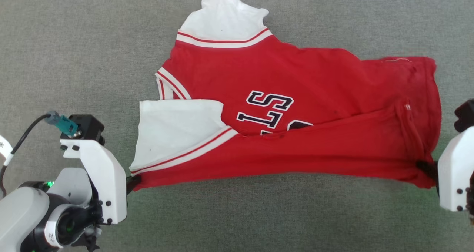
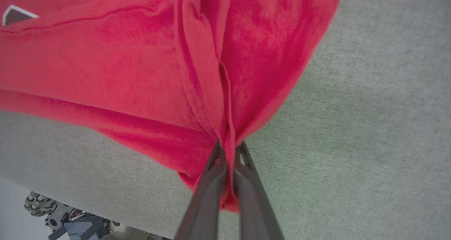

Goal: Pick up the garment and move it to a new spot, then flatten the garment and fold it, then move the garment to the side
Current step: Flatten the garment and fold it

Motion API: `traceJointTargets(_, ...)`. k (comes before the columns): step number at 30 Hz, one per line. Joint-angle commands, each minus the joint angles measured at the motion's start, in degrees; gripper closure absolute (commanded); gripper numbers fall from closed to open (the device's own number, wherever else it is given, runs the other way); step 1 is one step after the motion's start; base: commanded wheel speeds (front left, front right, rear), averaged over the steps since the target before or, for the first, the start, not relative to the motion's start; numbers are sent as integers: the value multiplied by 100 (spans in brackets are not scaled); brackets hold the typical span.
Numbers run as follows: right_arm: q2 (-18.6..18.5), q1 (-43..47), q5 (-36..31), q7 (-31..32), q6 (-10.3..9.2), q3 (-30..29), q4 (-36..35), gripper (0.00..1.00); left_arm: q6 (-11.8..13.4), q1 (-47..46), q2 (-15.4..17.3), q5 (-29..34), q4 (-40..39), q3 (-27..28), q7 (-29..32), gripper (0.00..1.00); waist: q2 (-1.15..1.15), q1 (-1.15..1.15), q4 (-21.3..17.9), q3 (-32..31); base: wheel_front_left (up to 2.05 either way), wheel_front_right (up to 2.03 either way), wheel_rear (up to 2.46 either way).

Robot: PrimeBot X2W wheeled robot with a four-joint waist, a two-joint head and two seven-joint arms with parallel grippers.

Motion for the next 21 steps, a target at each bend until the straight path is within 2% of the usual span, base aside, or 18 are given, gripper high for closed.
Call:
traceJointTargets(1, 27, 102, -72, -65, -14, -5, 6, 100, -36, 117, 5, -24, 35, 18, -77, 100, 0, 0, 13, 20, 0, 0, 0)
traceJointTargets(4, 138, 140, -122, -217, -14, 121, 222, 100, -165, 102, -90, 5, 281, -5, -173, 100, 0, 0, 15, 36, 0, 0, 0)
traceJointTargets(5, 153, 121, -147, -281, -13, 169, 297, 95, -216, 79, -124, 24, 374, -25, -199, 100, 0, 0, 10, 40, 0, 0, 0)
traceJointTargets(7, 162, 99, -147, -325, -14, 238, 401, 93, -268, 41, -172, 38, 483, -45, -231, 100, 0, 0, 8, 46, 0, 0, 0)
traceJointTargets(8, 193, 65, -138, -378, -14, 300, 500, 86, -331, -10, -229, 50, 578, -57, -249, 100, 0, 0, 4, 53, 0, 0, 0)
traceJointTargets(9, 206, 19, -165, -450, -13, 345, 591, 62, -405, -67, -299, 70, 675, -59, -300, 98, 0, 0, 0, 60, 0, 0, 0)
traceJointTargets(10, 190, -23, -215, -510, -13, 408, 677, 19, -445, -89, -350, 64, 772, -65, -324, 77, 0, 0, -5, 73, 0, 0, 0)
traceJointTargets(11, 180, -43, -219, -566, -13, 469, 765, 0, -495, -114, -383, 89, 870, -95, -328, 67, 0, 0, -14, 81, 0, 0, 0)
traceJointTargets(12, 183, -71, -226, -609, -13, 524, 829, 0, -543, -152, -391, 146, 948, -127, -338, 53, 0, 0, -25, 85, 0, 0, 0)
traceJointTargets(13, 165, -118, -228, -661, -13, 579, 872, 0, -580, -187, -408, 186, 1014, -145, -368, 5, 0, 0, -29, 91, 0, 0, 0)
traceJointTargets(14, 152, -148, -208, -715, -13, 603, 908, 0, -609, -212, -436, 197, 1073, -156, -371, 0, 0, 0, -33, 95, 0, 0, 0)
traceJointTargets(18, 55, -213, -166, -862, -15, 590, 867, 0, -669, -325, -345, 234, 1120, -118, -322, 0, 0, 0, -65, 83, 0, 0, 0)
traceJointTargets(21, 84, -243, -95, -999, -14, 475, 639, 0, -622, -419, -151, 279, 989, -53, -227, 0, 0, 0, -107, 69, 0, 0, 0)
